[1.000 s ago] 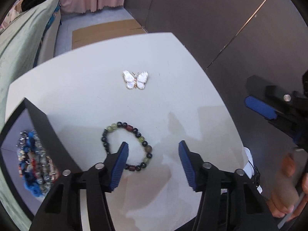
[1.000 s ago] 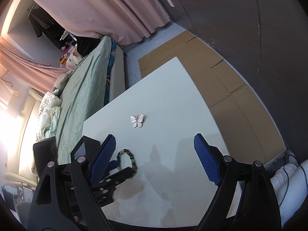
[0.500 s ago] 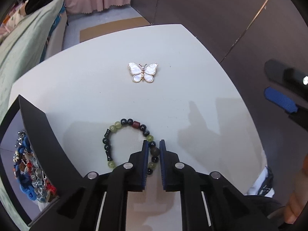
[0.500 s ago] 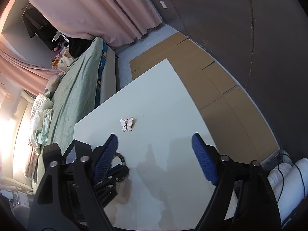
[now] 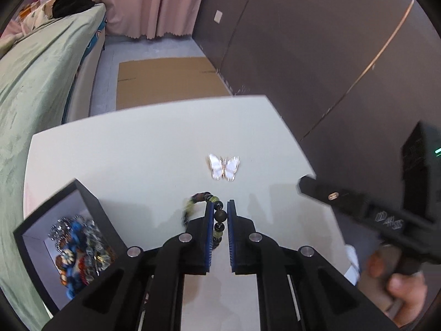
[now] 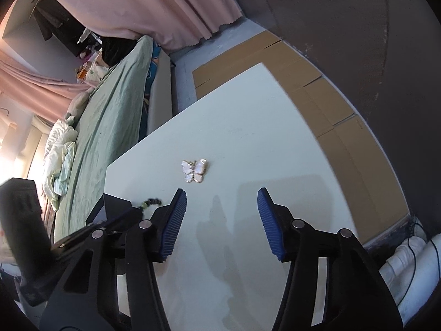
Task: Organize jewelry
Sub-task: 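Grasp the white butterfly pendant with the right gripper while the left gripper carries the bracelet to the box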
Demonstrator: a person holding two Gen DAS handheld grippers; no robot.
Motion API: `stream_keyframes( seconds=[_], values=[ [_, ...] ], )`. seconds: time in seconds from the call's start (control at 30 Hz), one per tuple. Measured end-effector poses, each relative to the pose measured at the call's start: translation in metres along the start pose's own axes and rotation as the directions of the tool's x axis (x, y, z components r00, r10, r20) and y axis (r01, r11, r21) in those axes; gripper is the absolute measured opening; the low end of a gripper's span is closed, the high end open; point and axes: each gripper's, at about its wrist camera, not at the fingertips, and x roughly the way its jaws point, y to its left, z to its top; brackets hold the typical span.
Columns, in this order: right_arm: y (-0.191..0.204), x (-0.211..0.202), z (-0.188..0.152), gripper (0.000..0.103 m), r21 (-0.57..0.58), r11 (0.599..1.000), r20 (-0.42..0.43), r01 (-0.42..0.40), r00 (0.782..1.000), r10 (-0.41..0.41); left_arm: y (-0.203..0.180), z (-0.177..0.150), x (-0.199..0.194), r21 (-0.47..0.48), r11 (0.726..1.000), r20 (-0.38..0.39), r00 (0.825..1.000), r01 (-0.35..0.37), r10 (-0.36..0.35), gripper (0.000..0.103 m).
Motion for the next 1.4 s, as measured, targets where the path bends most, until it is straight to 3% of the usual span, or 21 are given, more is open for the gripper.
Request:
stream_keyframes(
  seconds=[0.37,1.03,1.1,1.23,1.4],
  values=[
    [0.023,0.045,0.017,0.054,-0.008,1.0,-0.041,0.012,0.999,-0.013,0.026,0.012,-0.049,-0.076,0.995,0.13,0.99,0.064,-0.053,0.007],
    [0.05,0.09,0.025,0.054,-0.067,0.987,-0.033,0.146,0.988,-0.148,0.071,0.015,-0.088,-0.167,0.979,0.212,0.974,0.117,-0.08,0.007],
    [0.052,0.092,0.024,0.047,-0.075,0.987,-0.034,0.144,0.989,-0.147,0.073,0.014,-0.089,-0.169,0.979,0.215,0.973,0.116,-0.078,0.007],
    [0.055,0.097,0.021,0.023,-0.08,0.984,-0.029,0.159,0.986,-0.162,0.073,0.012,-0.09,-0.172,0.978,0.215,0.974,0.115,-0.077,0.007],
    [0.048,0.094,0.021,0.022,-0.035,0.993,-0.039,0.117,0.992,-0.118,0.077,0.012,-0.093,-0.178,0.978,0.221,0.973,0.111,-0.07,0.007]
  ],
)
